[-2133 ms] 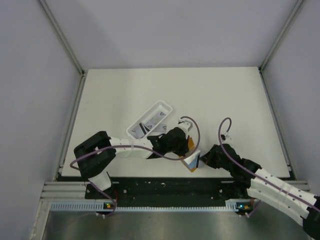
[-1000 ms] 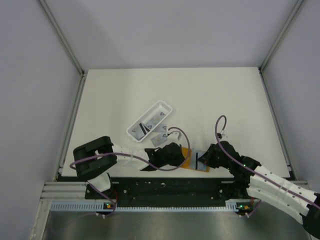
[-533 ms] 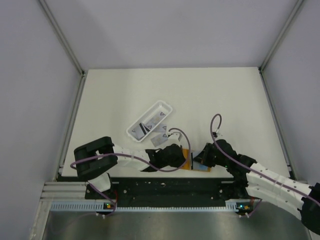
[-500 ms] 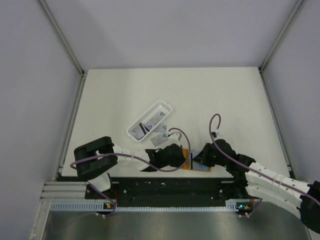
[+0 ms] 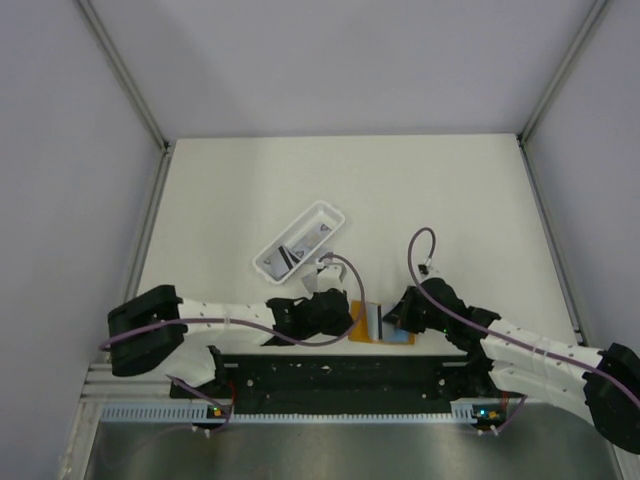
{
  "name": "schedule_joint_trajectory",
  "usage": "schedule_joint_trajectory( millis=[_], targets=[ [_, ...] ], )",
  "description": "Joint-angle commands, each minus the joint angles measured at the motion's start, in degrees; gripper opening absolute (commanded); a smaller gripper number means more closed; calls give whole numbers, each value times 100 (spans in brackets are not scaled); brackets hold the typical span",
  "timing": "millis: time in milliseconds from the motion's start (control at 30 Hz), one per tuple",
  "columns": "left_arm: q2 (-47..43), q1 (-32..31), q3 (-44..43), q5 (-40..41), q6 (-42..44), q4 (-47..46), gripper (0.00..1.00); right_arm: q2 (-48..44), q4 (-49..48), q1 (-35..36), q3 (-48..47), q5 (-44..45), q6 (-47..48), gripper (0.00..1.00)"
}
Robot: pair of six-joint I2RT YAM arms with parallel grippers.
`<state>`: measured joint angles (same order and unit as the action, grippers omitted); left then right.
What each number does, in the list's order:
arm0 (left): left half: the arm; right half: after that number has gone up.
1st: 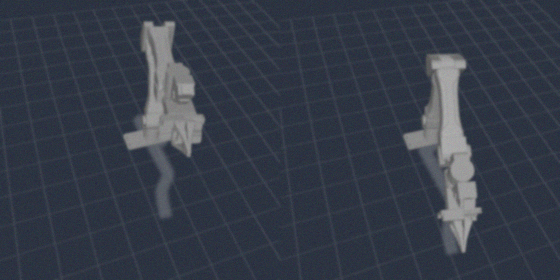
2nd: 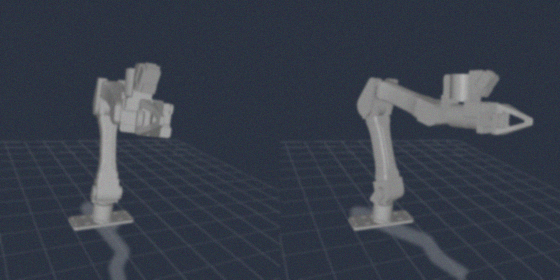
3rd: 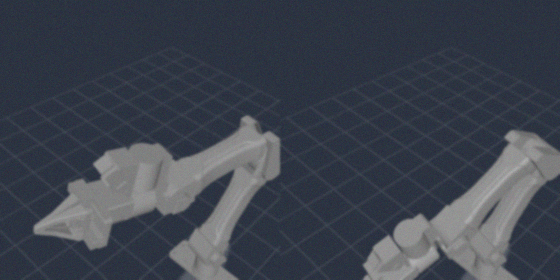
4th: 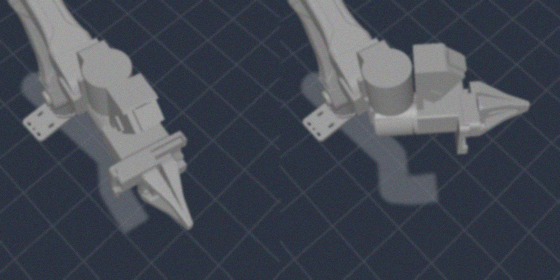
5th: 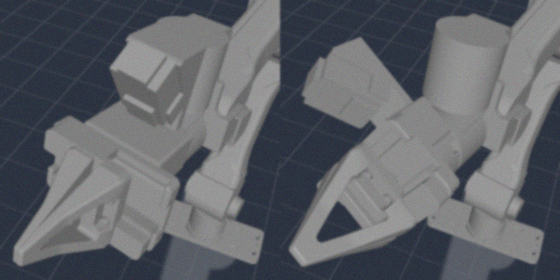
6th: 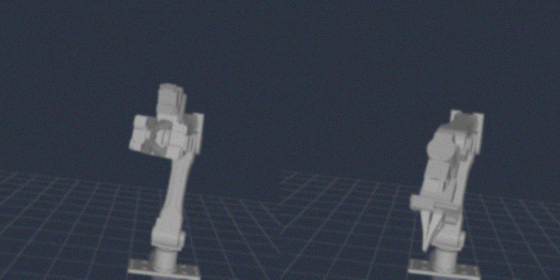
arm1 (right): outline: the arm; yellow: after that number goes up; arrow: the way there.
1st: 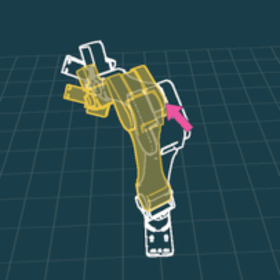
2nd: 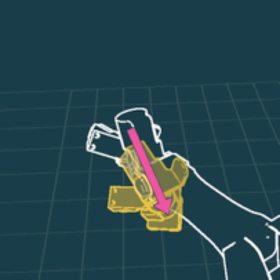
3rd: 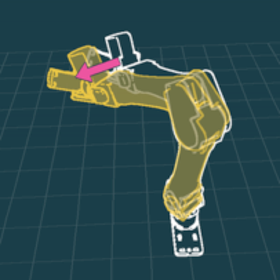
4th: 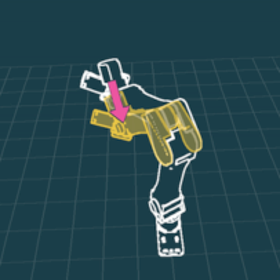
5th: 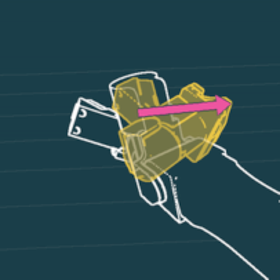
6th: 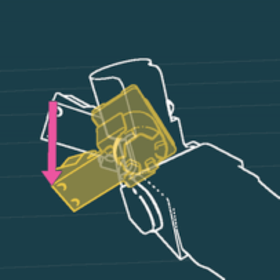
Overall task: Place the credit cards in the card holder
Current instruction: Turn over the card slot in the card holder.
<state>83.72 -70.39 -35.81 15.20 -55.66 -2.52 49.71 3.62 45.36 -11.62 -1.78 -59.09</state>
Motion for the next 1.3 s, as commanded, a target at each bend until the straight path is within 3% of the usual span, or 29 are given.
schedule_joint_trajectory(
  millis=[0,200,400,567,733,900,1267],
  targets=[
    [-926,-19,-92,756,11,814,0,74,-45,51,133,152,82,0],
    [-1201,-19,-356,274,651,35,0,117,-71,51,160,152,99,0],
    [-402,-89,-874,-482,1215,-705,0,232,-133,60,169,152,82,0],
    [345,-106,-1252,-492,1146,-461,0,170,-107,60,169,152,73,0],
    [794,-115,-1069,-246,760,6,0,-49,95,51,81,152,91,0],
    [900,-115,-541,-369,486,-301,0,-645,727,43,-174,152,152,0],
    [1094,-124,-655,-413,494,-222,0,-1763,2581,43,-965,819,407,0]
  ],
)
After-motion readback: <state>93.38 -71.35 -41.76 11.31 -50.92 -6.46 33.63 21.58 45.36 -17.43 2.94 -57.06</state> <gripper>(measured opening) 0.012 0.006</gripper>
